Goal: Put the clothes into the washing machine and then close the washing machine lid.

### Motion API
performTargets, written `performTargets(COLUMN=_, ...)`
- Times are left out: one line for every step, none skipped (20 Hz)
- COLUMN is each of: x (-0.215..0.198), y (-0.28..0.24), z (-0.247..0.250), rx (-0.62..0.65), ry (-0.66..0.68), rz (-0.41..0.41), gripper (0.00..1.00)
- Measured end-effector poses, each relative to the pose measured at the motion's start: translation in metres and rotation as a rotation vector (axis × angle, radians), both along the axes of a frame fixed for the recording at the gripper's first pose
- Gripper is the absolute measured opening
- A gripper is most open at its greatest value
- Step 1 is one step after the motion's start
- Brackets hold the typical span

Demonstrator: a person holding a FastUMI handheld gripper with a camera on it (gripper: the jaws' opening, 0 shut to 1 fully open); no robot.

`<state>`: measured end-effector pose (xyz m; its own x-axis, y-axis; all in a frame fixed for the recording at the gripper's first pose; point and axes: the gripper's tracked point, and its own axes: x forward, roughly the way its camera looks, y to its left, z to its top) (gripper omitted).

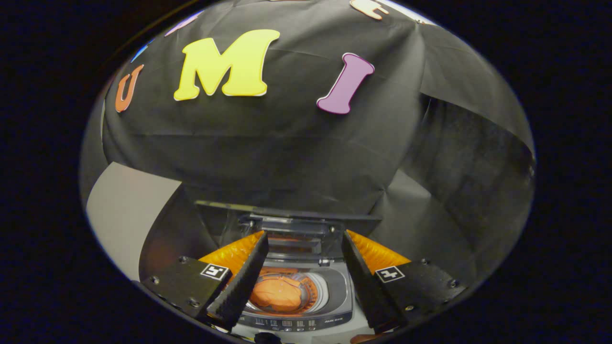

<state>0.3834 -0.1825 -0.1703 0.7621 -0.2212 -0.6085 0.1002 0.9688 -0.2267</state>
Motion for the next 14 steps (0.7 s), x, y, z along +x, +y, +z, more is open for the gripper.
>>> performTargets(x=0.009, y=0.0, z=0.005, rx=0.011, ry=-0.003, rz=0.001, gripper=0.96)
performTargets(x=0.019, y=0.002, z=0.012, rx=0.021, ry=-0.014, rz=0.009, gripper=0.96)
performTargets(x=0.031, y=0.002, z=0.016, rx=0.017, ry=-0.025, rz=0.015, gripper=0.96)
performTargets(x=0.042, y=0.0, z=0.02, rx=0.001, ry=-0.035, rz=0.019, gripper=0.96)
performTargets(x=0.049, y=-0.001, z=0.018, rx=-0.011, ry=-0.041, rz=0.023, gripper=0.96)
performTargets(x=0.058, y=0.001, z=0.015, rx=-0.018, ry=-0.042, rz=0.031, gripper=0.97)
performTargets(x=0.065, y=0.002, z=0.012, rx=-0.018, ry=-0.041, rz=0.038, gripper=0.97)
performTargets(x=0.073, y=0.003, z=0.005, rx=-0.014, ry=-0.028, rz=0.036, gripper=0.97)
performTargets(x=0.078, y=0.003, z=-0.002, rx=-0.005, ry=-0.015, rz=0.033, gripper=0.97)
performTargets(x=0.086, y=0.001, z=-0.008, rx=0.005, ry=-0.012, rz=0.02, gripper=0.97)
performTargets(x=0.092, y=-0.003, z=-0.015, rx=0.017, ry=-0.005, rz=0.013, gripper=0.97)
performTargets(x=0.097, y=-0.005, z=-0.022, rx=0.026, ry=0.009, rz=0.004, gripper=0.97)
performTargets(x=0.097, y=-0.008, z=-0.028, rx=0.036, ry=0.025, rz=0.008, gripper=0.97)
performTargets(x=0.1, y=-0.008, z=-0.034, rx=0.042, ry=0.041, rz=0.011, gripper=0.97)
